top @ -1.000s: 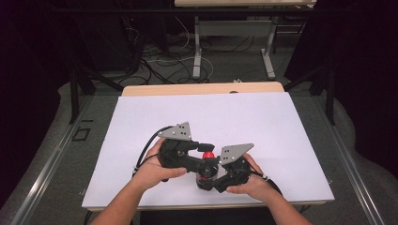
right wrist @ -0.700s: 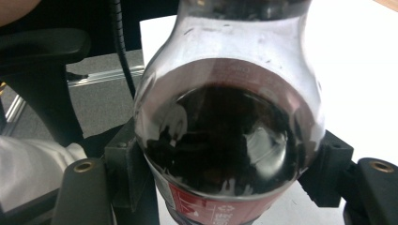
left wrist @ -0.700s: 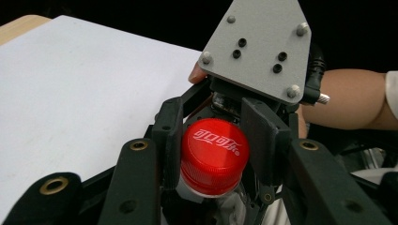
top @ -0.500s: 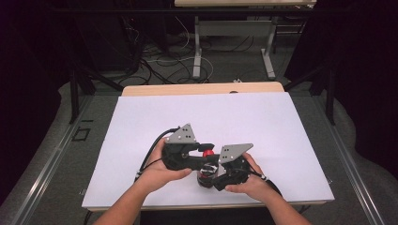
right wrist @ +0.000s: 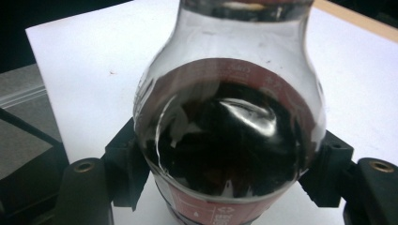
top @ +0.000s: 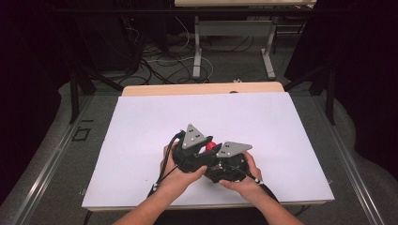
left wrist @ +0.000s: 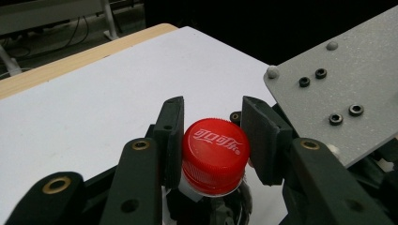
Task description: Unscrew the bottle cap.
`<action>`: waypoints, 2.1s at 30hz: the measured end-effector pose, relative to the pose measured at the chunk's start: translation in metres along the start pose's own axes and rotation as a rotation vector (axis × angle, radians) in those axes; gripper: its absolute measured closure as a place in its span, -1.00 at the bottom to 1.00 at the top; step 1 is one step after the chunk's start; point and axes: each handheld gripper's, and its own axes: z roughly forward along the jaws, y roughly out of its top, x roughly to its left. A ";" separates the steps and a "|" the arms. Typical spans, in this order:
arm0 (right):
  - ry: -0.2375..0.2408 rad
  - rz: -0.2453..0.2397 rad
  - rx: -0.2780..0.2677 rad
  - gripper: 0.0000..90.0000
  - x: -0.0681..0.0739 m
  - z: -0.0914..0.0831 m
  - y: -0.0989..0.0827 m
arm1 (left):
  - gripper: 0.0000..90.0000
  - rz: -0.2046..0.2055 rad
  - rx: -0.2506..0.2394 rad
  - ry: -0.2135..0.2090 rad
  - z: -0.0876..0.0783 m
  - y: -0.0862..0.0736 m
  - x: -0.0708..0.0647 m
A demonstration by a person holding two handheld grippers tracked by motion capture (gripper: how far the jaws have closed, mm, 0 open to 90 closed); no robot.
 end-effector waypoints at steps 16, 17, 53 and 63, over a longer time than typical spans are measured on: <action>0.243 -0.090 -0.034 -0.35 -0.003 -0.007 0.001 | -0.16 0.095 -0.021 -0.362 -0.036 0.002 0.039; 0.261 -0.105 -0.037 -0.35 -0.002 -0.007 0.001 | -0.16 0.104 -0.010 -0.404 -0.037 0.002 0.041; 0.013 -0.050 0.005 -0.35 0.007 0.001 0.001 | 0.37 -0.033 -0.046 -0.015 -0.016 -0.007 0.001; 0.147 -0.089 -0.019 -0.35 -0.001 -0.004 0.001 | -0.05 -0.022 -0.036 -0.139 -0.029 -0.001 0.019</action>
